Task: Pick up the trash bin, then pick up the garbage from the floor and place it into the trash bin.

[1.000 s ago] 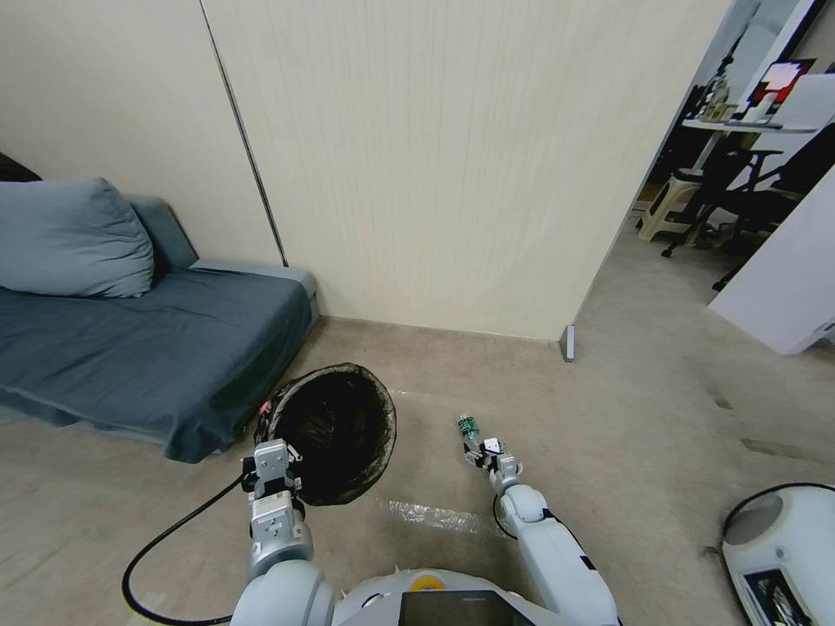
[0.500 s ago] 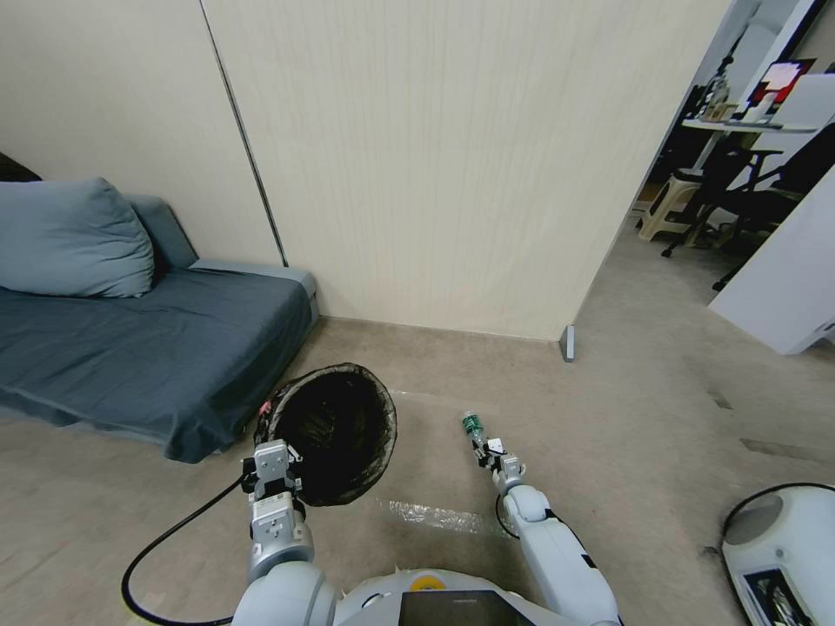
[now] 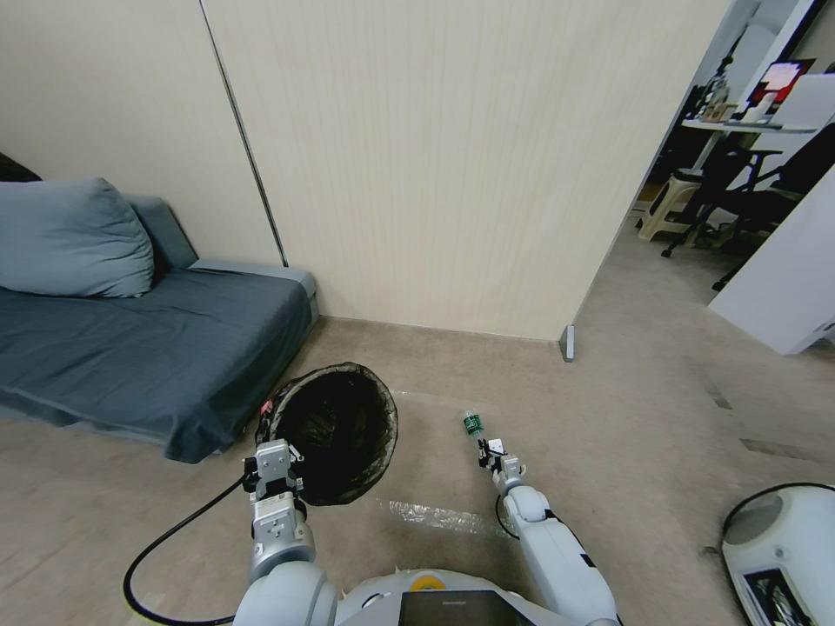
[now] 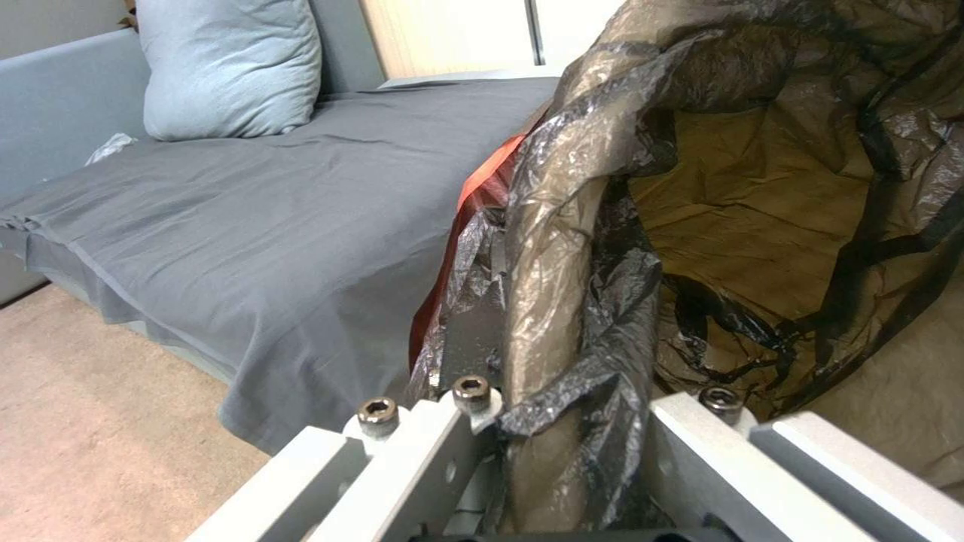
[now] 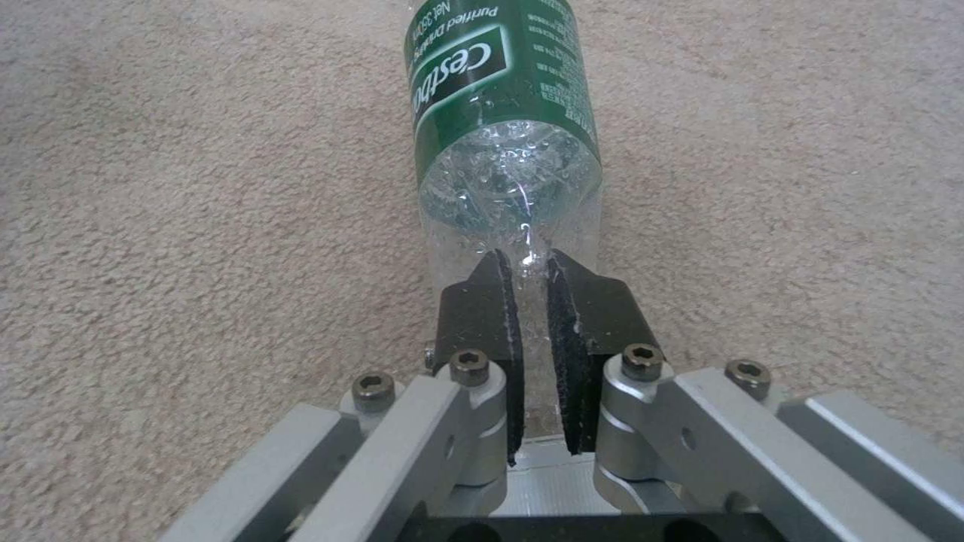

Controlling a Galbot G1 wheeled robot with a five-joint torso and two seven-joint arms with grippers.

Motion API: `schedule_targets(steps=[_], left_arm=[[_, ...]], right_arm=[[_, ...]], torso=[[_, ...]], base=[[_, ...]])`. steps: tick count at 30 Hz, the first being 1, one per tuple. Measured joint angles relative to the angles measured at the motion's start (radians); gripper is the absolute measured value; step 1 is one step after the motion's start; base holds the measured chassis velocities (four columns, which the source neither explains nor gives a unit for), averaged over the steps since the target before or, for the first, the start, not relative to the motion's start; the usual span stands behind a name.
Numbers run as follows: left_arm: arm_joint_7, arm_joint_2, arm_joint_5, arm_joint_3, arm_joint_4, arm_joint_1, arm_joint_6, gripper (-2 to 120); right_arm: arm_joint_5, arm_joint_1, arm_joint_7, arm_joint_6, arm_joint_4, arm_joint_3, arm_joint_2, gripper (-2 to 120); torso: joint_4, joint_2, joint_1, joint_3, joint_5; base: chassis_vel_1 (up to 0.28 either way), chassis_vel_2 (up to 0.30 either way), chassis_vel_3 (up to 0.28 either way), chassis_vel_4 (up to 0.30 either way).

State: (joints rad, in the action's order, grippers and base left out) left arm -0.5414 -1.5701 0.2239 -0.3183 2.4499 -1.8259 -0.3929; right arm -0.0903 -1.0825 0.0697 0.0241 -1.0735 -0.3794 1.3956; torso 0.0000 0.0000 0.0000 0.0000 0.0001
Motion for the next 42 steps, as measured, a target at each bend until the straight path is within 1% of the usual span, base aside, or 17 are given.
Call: schedule_targets(steps=[11,13,19,22,23,25,26,28,29,30,31,32,34,35,38,40,42], left_arm=[[0.000,0.002,-0.002,0.001,-0.002,0.002,0.000,1],[0.000,0.002,-0.002,0.001,-0.002,0.002,-0.001,1],[0.001,0.002,-0.002,0.003,-0.002,0.002,-0.001,1],[0.001,0.002,-0.002,0.004,-0.007,0.003,-0.001,1],[0.001,0.002,-0.002,0.004,-0.007,0.003,-0.001,1],[0.004,0.004,-0.009,0.004,-0.019,0.007,-0.001,1],[0.004,0.004,-0.009,0.004,-0.019,0.007,-0.001,1],[0.005,0.006,-0.015,0.006,-0.031,0.009,-0.001,1],[0.005,0.006,-0.015,0.006,-0.031,0.009,-0.001,1],[0.005,0.007,-0.016,0.006,-0.034,0.009,-0.002,1],[0.007,0.007,-0.016,0.006,-0.036,0.011,-0.003,1],[0.007,0.007,-0.016,0.006,-0.036,0.011,-0.003,1],[0.008,0.007,-0.016,0.009,-0.040,0.013,-0.005,1],[0.008,0.007,-0.016,0.009,-0.040,0.013,-0.005,1],[0.013,0.006,-0.016,0.016,-0.047,0.015,-0.006,1],[0.016,0.006,-0.016,0.019,-0.049,0.016,-0.006,1],[0.021,0.006,-0.017,0.025,-0.055,0.017,-0.008,1]], right_arm=[[-0.003,-0.028,-0.024,0.014,-0.108,-0.012,0.000,6],[-0.006,-0.047,-0.034,0.014,-0.176,-0.017,0.000,6],[-0.008,-0.069,-0.042,0.015,-0.244,-0.027,0.000,6],[-0.019,-0.104,-0.052,0.026,-0.341,-0.037,-0.002,6],[-0.019,-0.104,-0.052,0.026,-0.341,-0.037,-0.002,6],[-0.034,-0.125,-0.051,0.080,-0.405,-0.039,-0.004,6],[-0.034,-0.125,-0.051,0.080,-0.405,-0.039,-0.004,6],[-0.045,-0.140,-0.018,0.175,-0.469,-0.038,-0.007,6],[-0.045,-0.140,-0.018,0.175,-0.469,-0.038,-0.007,6],[-0.058,-0.157,0.014,0.213,-0.526,-0.037,-0.013,6],[-0.074,-0.174,0.045,0.238,-0.590,-0.035,-0.020,6],[-0.074,-0.174,0.045,0.238,-0.590,-0.035,-0.020,6],[-0.105,-0.217,0.109,0.268,-0.721,-0.027,-0.034,6],[-0.105,-0.217,0.109,0.268,-0.721,-0.027,-0.034,6],[-0.142,-0.259,0.179,0.303,-0.833,-0.007,-0.052,6],[-0.154,-0.270,0.206,0.320,-0.860,0.003,-0.059,6],[-0.191,-0.293,0.281,0.342,-0.919,0.038,-0.078,6]], torso=[[0.0000,0.000,0.000,0.000,-0.0002],[0.0000,0.000,0.000,0.000,-0.0002],[0.0000,0.000,0.000,0.000,-0.0001],[0.0000,0.000,0.000,0.000,-0.0002],[0.0000,0.000,0.000,0.000,-0.0002],[-0.0001,0.000,0.000,0.000,-0.0001],[-0.0001,0.000,0.000,0.000,-0.0001],[0.0003,0.000,0.000,0.000,0.0000],[0.0003,0.000,0.000,0.000,0.0000],[-0.0001,0.000,0.000,0.000,0.0003],[0.0002,0.000,0.000,0.000,-0.0006],[0.0002,0.000,0.000,0.000,-0.0006],[-0.0002,0.000,0.000,0.000,0.0001],[-0.0002,0.000,0.000,0.000,0.0001],[0.0000,0.000,0.000,0.000,-0.0001],[-0.0001,0.000,0.000,0.000,-0.0001],[-0.0001,0.000,0.000,0.000,-0.0001]], base=[[0.000,0.000,0.000,0.000],[0.000,0.000,0.000,0.000],[0.000,0.000,0.000,0.000],[0.000,0.000,0.000,0.000],[0.000,0.000,0.000,0.000],[0.000,0.000,0.000,0.000],[0.000,0.000,0.000,0.000],[0.000,0.000,0.000,0.000],[0.000,0.000,0.000,0.000],[0.000,0.000,0.000,0.000],[0.000,0.000,0.000,0.000],[0.000,0.000,0.000,0.000],[0.000,0.000,0.000,0.000],[0.000,0.000,0.000,0.000],[0.000,0.000,0.000,0.000],[0.000,0.000,0.000,0.000],[0.000,0.000,0.000,0.000]])
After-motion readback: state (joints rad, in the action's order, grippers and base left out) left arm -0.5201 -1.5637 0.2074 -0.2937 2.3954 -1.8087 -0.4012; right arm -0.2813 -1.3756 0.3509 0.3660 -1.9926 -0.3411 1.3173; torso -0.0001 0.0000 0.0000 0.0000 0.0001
